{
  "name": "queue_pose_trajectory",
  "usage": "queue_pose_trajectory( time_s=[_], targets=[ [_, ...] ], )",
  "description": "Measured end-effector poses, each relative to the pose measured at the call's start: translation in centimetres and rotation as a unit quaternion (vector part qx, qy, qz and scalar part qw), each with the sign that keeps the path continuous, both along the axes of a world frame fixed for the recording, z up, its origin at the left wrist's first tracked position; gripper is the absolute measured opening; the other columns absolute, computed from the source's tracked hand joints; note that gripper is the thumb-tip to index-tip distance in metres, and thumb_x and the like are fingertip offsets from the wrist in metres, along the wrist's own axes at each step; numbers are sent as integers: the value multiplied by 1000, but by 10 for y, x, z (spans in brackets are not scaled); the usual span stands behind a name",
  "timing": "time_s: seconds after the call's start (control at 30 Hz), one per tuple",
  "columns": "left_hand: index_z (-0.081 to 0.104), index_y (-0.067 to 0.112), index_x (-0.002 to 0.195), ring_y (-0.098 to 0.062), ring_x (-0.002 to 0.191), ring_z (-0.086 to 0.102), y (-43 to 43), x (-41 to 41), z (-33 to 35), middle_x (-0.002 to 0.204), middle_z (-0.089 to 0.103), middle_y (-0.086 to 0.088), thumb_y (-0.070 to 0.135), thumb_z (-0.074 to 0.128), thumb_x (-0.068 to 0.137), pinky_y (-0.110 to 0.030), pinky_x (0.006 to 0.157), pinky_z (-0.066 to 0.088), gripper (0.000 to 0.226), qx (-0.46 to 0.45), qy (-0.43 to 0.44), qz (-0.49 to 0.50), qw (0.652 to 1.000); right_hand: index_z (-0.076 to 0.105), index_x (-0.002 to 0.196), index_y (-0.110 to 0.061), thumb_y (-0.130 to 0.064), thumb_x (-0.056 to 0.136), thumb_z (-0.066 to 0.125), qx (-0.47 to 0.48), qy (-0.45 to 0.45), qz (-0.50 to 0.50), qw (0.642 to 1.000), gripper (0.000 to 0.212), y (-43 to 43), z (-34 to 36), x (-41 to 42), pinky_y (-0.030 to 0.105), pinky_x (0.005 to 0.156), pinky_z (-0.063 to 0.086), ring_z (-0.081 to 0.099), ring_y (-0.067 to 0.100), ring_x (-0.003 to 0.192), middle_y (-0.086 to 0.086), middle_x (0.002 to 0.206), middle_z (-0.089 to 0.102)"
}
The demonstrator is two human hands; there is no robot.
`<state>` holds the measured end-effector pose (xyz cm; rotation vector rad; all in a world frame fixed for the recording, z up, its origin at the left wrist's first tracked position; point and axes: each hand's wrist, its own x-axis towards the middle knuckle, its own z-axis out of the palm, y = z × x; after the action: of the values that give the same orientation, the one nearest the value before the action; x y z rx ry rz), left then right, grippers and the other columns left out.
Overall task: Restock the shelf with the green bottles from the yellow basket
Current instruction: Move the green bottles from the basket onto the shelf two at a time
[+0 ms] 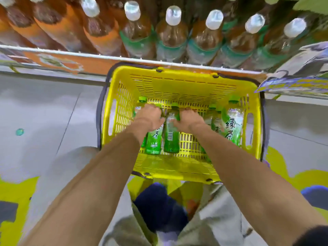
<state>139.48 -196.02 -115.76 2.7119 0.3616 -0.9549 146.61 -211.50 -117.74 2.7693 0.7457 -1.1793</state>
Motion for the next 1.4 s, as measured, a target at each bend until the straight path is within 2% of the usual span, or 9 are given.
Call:
queue_pose_trajectory(
  time_s=[0.13,0.4,0.53,0.63,0.83,1.03,1.17,1.33,1.4],
  targets=[
    [64,4,107,-35,118,49,-3,4,-17,117,62,-20,51,52,99,-45,103,42,50,7,-12,13,1000,49,130,-8,-67,94,48,3,24,-5,1000,69,4,-7,2,43,93,51,59,31,114,13,123,58],
    [56,11,94,-31,114,48,-18,0,-26,111,63,-14,41,69,92,-37,97,38,33,-26,-74,96,992,46,137,-5,-57,81,75,54,121,-161,978,82,-9,-15,6,40,93,55,59,27,109,9,120,59],
    [49,1,124,-33,119,52,-30,2,-31,126,57,-16,41,82,79,-39,98,42,68,-41,-69,121,989,48,135,-2,-54,80,78,59,120,-212,968,81,-17,-23,5,35,80,53,58,22,95,7,104,60],
    [43,1,132,-34,121,52,-34,-2,-31,131,53,-17,29,85,78,-38,97,42,74,-38,-81,139,986,48,137,-4,-54,78,80,76,126,-242,959,84,-17,-23,2,34,80,52,60,23,95,3,94,57],
    [43,5,128,-29,88,57,-29,-8,-18,97,55,-11,15,86,78,-36,66,44,67,-110,-75,290,948,39,150,-5,-47,69,89,111,127,-258,951,104,-11,0,-2,31,100,46,53,28,128,9,140,55],
    [50,8,141,-29,117,59,-8,-27,11,130,61,-10,21,91,65,-31,90,50,88,-176,-81,363,911,44,140,-5,-37,64,94,175,84,-261,946,97,-7,27,-23,29,81,53,60,22,105,8,124,62],
    [54,7,137,-31,121,59,3,-47,36,129,64,-12,23,95,58,-38,95,52,90,-215,-108,378,894,54,132,-10,-38,62,94,230,62,-223,945,85,-8,54,-34,27,88,55,64,23,113,1,120,66],
    [51,10,141,-22,112,59,13,-43,97,136,60,-8,33,99,52,-40,98,52,104,-267,-136,365,881,42,151,-9,-70,54,85,293,19,-237,926,122,-14,115,-39,39,97,52,59,19,110,13,141,59],
    [52,11,141,-22,116,58,17,-34,125,137,60,-7,41,98,45,-43,100,51,111,-281,-164,351,878,39,152,-7,-70,54,84,319,8,-241,917,125,-14,150,-35,43,106,48,57,23,123,13,149,52]
  ],
)
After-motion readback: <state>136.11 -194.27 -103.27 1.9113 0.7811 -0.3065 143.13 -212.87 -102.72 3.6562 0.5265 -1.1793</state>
